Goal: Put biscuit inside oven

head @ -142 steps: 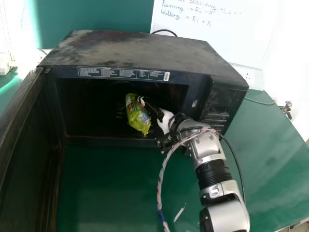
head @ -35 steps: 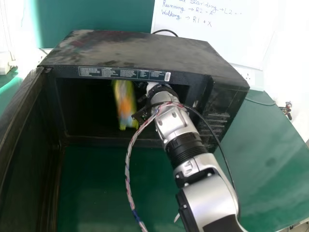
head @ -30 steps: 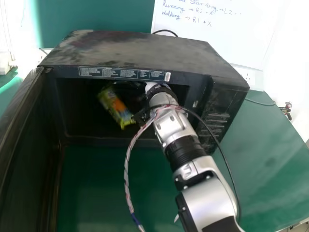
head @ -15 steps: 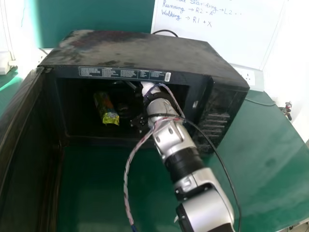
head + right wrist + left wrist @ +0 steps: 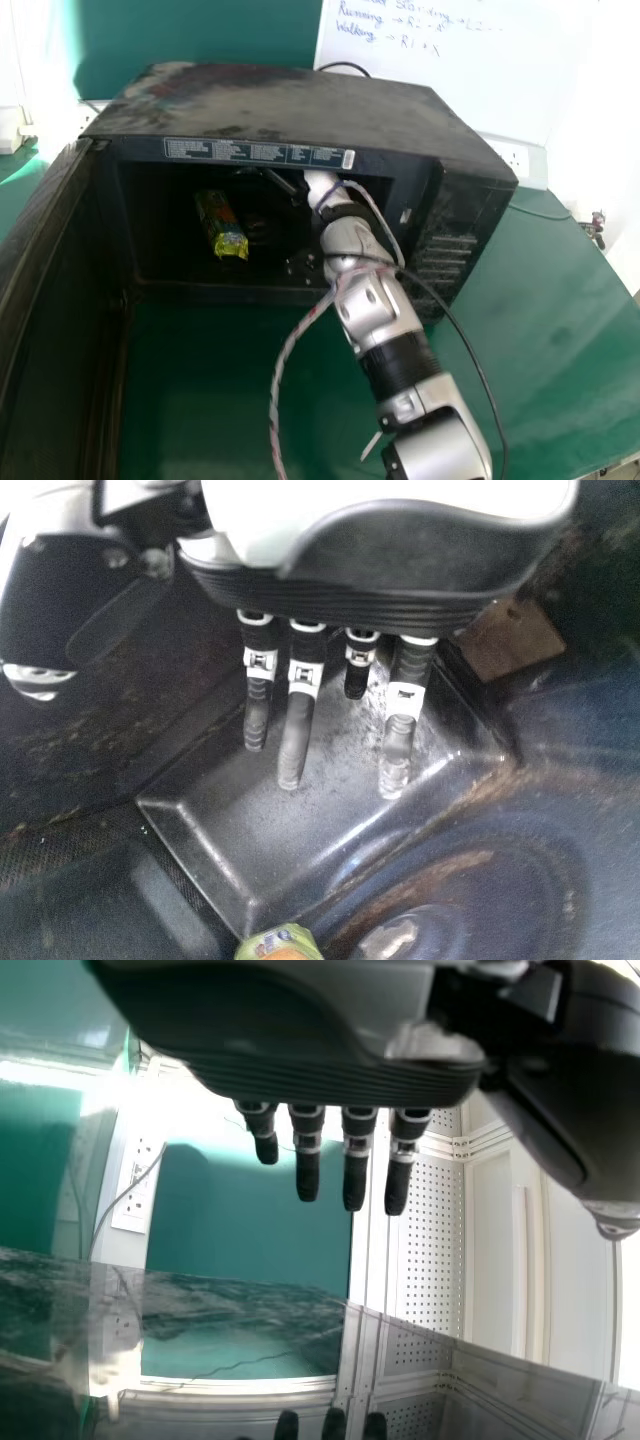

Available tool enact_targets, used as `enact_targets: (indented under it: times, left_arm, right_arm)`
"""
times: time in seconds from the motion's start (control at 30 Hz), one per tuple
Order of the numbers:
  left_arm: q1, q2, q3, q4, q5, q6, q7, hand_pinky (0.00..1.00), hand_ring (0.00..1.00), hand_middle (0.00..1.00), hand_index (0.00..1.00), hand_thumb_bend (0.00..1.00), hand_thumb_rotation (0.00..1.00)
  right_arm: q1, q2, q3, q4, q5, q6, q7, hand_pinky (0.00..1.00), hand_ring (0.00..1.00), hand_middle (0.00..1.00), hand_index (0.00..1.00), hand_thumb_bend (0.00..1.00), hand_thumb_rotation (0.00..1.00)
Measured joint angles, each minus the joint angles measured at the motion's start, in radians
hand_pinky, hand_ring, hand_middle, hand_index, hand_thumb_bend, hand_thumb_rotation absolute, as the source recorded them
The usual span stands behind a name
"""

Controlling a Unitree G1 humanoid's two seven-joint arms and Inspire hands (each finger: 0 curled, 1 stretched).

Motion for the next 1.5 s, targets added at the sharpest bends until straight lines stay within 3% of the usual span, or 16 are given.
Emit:
enact_targets:
  times: [0.13,0.27,0.37,0.5,0.63,1.1,1.5]
  left_arm:
    - [0.001,0.000,0.000,0.000,0.000,-0.002,0.000,0.99,0.93,0.93,0.89,0.95,0.95]
    - [0.001,0.001,0.000,0.000,0.000,-0.004,0.000,1.00,0.93,0.93,0.89,0.95,0.95]
    - [0.001,0.002,0.000,0.000,0.000,-0.005,0.000,1.00,0.93,0.93,0.89,0.94,0.95]
    - [0.000,0.003,0.000,0.001,-0.001,-0.005,-0.002,1.00,0.93,0.93,0.89,0.94,0.96]
    - [0.000,0.004,0.001,0.002,-0.003,-0.006,-0.004,1.00,0.93,0.93,0.90,0.94,0.96]
    - [-0.004,0.014,0.002,0.022,-0.007,-0.009,-0.011,1.00,0.93,0.93,0.90,0.94,0.96]
    - [-0.014,0.022,0.005,0.032,-0.020,-0.009,-0.014,1.00,0.94,0.93,0.91,0.95,0.96]
  right_arm:
    - [0.073,-0.025,0.024,-0.055,-0.037,-0.054,-0.002,0.49,0.56,0.62,0.78,0.94,0.82]
    - [0.144,-0.060,0.037,-0.097,-0.068,-0.152,-0.031,0.71,0.76,0.79,0.80,0.90,0.88]
    - [0.199,-0.084,0.039,-0.109,-0.081,-0.244,-0.071,0.77,0.85,0.85,0.82,0.90,0.92]
    - [0.271,-0.103,0.039,-0.127,-0.097,-0.339,-0.131,0.78,0.85,0.85,0.81,0.90,0.92]
    - [0.323,-0.118,0.038,-0.151,-0.136,-0.384,-0.187,0.78,0.86,0.85,0.82,0.90,0.95]
    - [0.476,-0.157,0.008,-0.294,-0.166,-0.444,-0.211,0.78,0.86,0.85,0.83,0.89,0.94]
    - [0.608,-0.227,-0.048,-0.457,-0.157,-0.448,-0.153,0.81,0.85,0.85,0.84,0.86,0.93]
